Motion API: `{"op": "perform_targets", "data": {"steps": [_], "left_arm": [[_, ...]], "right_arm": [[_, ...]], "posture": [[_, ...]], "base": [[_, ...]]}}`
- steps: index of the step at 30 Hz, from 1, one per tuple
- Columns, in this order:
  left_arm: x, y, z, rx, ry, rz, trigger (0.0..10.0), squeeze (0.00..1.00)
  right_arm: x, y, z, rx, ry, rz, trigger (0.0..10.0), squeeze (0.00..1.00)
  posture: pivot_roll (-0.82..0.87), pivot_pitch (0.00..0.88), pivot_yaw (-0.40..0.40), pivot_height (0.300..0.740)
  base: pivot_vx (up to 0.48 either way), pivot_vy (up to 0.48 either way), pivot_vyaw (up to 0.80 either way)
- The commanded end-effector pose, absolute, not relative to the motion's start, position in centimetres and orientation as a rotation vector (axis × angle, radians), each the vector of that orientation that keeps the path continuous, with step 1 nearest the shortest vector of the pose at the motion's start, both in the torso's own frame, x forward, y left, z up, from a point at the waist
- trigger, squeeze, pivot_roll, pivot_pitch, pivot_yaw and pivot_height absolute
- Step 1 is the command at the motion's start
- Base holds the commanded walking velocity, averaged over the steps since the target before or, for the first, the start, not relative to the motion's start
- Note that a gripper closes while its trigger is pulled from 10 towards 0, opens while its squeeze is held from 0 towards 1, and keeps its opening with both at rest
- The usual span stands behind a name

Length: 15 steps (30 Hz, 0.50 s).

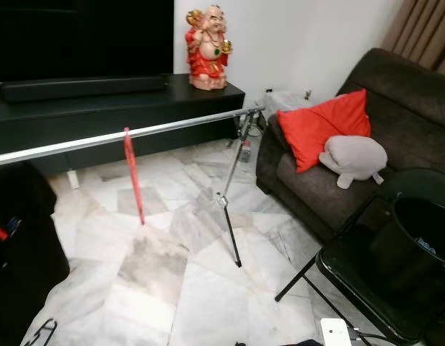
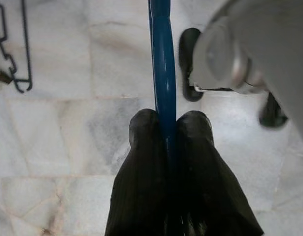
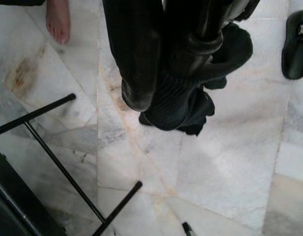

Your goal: Hang hanger

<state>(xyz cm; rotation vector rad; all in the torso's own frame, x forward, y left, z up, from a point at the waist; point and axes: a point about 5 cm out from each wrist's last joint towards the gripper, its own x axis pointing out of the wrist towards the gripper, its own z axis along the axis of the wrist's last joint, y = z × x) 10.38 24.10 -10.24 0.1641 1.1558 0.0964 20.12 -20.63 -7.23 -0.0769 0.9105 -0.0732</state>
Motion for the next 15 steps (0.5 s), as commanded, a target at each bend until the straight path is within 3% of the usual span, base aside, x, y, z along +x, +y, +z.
{"op": "perform_targets", "data": {"steps": [1,11,15], "left_arm": [[9.4,23.7,-10.6,0.158,1.198,0.076,10.0,0.00],[10.2,25.2,-10.1,0.177,1.202,0.104,10.0,0.00],[10.6,25.0,-10.1,0.188,1.212,0.106,10.0,0.00]], "right_arm": [[20.5,-21.4,-6.9,-0.103,0.894,-0.084,10.0,0.00],[20.8,-21.2,-6.7,-0.105,0.885,-0.072,10.0,0.00],[20.8,-21.1,-6.7,-0.103,0.877,-0.068,10.0,0.00]], "posture": [[0.22,0.000,-0.147,0.740],[0.24,0.000,-0.151,0.740],[0.23,0.000,-0.146,0.740]], "base": [[-0.311,0.000,0.80],[-0.283,0.000,0.80],[0.000,0.000,0.80]]}}
